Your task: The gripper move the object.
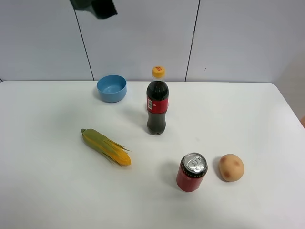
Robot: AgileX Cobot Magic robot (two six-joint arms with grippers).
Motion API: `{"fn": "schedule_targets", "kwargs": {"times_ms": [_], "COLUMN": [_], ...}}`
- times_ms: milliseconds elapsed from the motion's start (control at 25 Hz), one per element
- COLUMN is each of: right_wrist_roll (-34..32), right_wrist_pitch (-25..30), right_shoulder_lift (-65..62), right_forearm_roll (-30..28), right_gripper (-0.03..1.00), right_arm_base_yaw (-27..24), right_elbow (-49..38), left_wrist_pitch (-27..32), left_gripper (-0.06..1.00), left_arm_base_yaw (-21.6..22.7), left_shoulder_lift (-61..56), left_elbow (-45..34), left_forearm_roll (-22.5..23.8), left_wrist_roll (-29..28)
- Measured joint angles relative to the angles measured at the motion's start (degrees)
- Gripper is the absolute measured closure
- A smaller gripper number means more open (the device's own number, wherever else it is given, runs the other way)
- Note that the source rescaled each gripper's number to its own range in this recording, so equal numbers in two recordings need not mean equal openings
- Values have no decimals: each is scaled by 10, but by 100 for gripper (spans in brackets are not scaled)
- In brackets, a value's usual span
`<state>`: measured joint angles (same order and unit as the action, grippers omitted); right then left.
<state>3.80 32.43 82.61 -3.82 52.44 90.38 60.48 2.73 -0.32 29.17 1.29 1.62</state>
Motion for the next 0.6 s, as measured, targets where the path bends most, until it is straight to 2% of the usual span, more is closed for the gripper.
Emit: {"fn": "schedule_targets", "kwargs": {"times_ms": [200, 400, 600], "right_wrist_roll": [-58, -96, -94], "right_wrist_pitch": [20, 94, 169], "right_shoulder_lift": [-45, -62, -62], "right_forearm_roll": [-116, -231, -255], "right_gripper": [-3, -3, -3], "right_arm_base_yaw": [0, 0, 0], "right_elbow": [0, 0, 0], "left_wrist_pitch": [0, 0, 0], "left_gripper": [-6, -6, -6], "left_arm_base_yaw": [0, 0, 0], "left_shoulder_lift": [0, 0, 0], "left_elbow": [0, 0, 0], "left_forearm_roll": [0, 0, 0], "left_wrist_roll": [0, 0, 0]}}
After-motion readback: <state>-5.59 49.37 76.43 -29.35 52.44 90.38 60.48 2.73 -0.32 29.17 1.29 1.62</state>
